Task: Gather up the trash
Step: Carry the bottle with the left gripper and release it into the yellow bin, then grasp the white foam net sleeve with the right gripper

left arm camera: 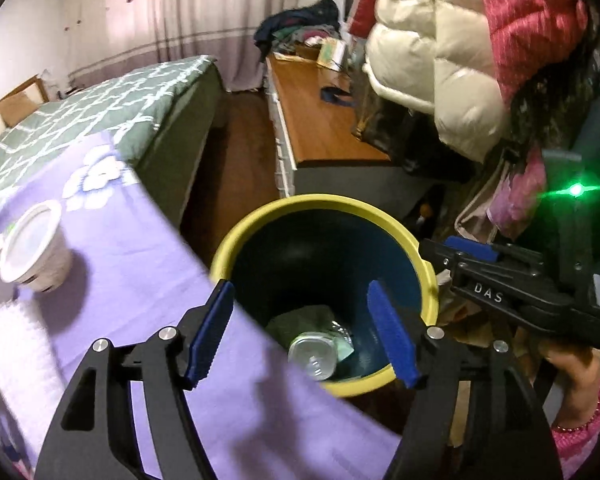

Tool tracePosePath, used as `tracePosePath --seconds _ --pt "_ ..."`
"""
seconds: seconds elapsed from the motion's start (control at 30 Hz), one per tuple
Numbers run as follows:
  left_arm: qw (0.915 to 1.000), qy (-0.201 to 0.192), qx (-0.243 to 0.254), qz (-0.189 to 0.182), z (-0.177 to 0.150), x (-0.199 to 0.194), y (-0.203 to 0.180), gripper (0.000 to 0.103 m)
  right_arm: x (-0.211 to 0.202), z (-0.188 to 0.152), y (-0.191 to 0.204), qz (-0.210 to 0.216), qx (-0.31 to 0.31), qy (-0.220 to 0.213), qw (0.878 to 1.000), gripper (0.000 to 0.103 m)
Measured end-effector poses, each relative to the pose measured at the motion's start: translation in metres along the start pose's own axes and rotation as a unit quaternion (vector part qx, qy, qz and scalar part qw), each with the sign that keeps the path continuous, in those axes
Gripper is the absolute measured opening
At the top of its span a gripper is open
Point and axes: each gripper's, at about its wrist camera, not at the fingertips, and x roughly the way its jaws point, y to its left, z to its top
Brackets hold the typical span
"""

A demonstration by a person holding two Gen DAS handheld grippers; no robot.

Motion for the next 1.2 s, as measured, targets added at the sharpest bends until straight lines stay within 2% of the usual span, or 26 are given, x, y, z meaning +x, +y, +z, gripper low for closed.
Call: tracePosePath --seconds 0.1,0.27,0.33,0.37,0.53,0.57,0.67,0.8,0.9,1.0,1.2 --pt "0.9994 -0.015 -0.025 0.016 -0.008 -0.028 0.023 0.076 -0.001 -0.002 0.016 0.011 -0.017 0.002 1.0 0.04" --pt "0.9911 -0.045 -0.088 0.089 -0.031 -0.084 0.081 0.079 -0.003 -0.005 0.059 0.042 -0.058 0.005 0.997 0.04" --pt "0.9834 -0.055 -0.118 0.127 -0.043 -0.106 0.109 0.081 -0.005 -0.006 0.082 0.06 -0.079 0.005 0.995 0.04" --pt "0.9763 -0.061 -0.139 0.155 -0.053 -0.121 0.127 0.082 -0.006 -0.006 0.096 0.073 -0.092 0.005 0.993 0.04" --pt "0.9493 -0.075 -0.2 0.231 -0.088 -0.167 0.183 0.082 -0.012 -0.01 0.167 0.136 -0.148 0.013 0.98 0.04" --pt "0.9464 -0.076 -0.206 0.237 -0.093 -0.172 0.19 0.082 -0.014 -0.012 0.182 0.151 -0.159 0.015 0.975 0.041" --pt "0.9374 -0.083 -0.226 0.251 -0.107 -0.188 0.209 0.083 -0.02 -0.015 0.223 0.186 -0.184 0.015 0.965 0.054" --pt "0.9336 -0.089 -0.234 0.257 -0.126 -0.197 0.221 0.086 -0.021 -0.021 0.271 0.205 -0.218 0.017 0.954 0.069" --pt "0.9333 -0.088 -0.234 0.257 -0.132 -0.2 0.227 0.087 -0.016 -0.032 0.302 0.2 -0.248 0.027 0.948 0.072" --pt "0.9321 -0.087 -0.236 0.26 -0.137 -0.202 0.23 0.087 -0.009 -0.049 0.327 0.177 -0.282 0.034 0.942 0.077" --pt "0.932 -0.086 -0.243 0.255 -0.145 -0.203 0.24 0.088 0.008 -0.07 0.336 0.131 -0.303 0.035 0.943 0.076"
